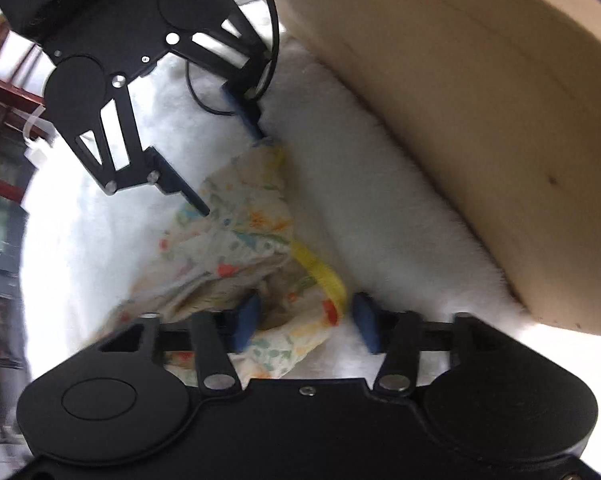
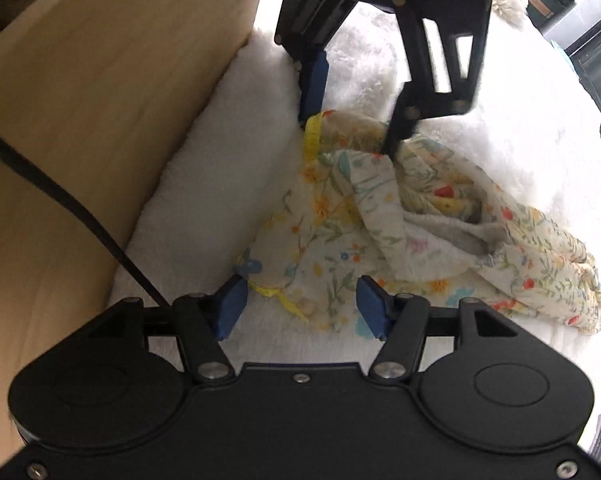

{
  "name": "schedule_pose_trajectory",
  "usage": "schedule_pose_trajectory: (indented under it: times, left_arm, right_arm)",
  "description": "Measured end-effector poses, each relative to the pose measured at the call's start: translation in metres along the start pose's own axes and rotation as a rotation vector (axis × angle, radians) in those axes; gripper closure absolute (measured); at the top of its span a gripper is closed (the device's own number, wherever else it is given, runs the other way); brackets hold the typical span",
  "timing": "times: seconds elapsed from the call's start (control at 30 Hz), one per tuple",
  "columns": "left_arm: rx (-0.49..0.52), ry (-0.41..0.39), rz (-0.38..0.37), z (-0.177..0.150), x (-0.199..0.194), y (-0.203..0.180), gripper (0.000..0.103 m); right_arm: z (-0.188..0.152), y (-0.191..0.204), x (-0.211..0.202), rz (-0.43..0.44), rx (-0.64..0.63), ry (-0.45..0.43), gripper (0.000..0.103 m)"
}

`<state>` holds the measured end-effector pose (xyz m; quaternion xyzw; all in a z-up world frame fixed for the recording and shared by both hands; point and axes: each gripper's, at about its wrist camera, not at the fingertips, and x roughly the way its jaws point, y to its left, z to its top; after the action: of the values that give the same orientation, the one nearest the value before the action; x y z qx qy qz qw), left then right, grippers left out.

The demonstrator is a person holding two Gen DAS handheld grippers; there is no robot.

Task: Fold clothes

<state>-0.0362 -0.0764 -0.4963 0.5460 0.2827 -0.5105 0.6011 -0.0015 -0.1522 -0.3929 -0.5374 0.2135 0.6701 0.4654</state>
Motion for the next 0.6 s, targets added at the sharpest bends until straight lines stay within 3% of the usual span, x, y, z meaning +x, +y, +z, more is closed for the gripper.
schedule_pose_trajectory:
  times: [0.03, 0.07, 0.2, 0.27, 0.33, 0.6]
  left_arm:
    - [-0.063, 0.001, -0.044, -0.002, 0.0, 0.01, 0.074]
    - [-0.113, 0.003, -0.072, -0.003, -0.001, 0.017, 0.077]
    - [-0.207, -0.041, -0.043, -0.005, -0.011, 0.035, 0.085]
    - [-0.202, -0.054, 0.014, -0.006, -0.014, 0.038, 0.087]
    - [-0.167, -0.049, 0.071, -0.008, -0.013, 0.038, 0.095]
    - [-0.341, -0.089, 0.014, -0.01, -0.027, 0.048, 0.098]
  right_arm:
    - [0.0, -0.005, 0.0, 0.024, 0.034, 0.0, 0.084]
    - [0.0, -0.007, -0.002, 0.029, 0.053, -0.006, 0.093]
    - [-0.005, -0.028, -0.023, 0.051, 0.179, -0.064, 0.094]
    - [-0.009, -0.037, -0.031, 0.061, 0.243, -0.088, 0.094]
    - [-0.014, -0.044, -0.038, 0.067, 0.298, -0.108, 0.094]
    - [-0.041, -0.056, -0.057, 0.124, 0.468, -0.139, 0.094]
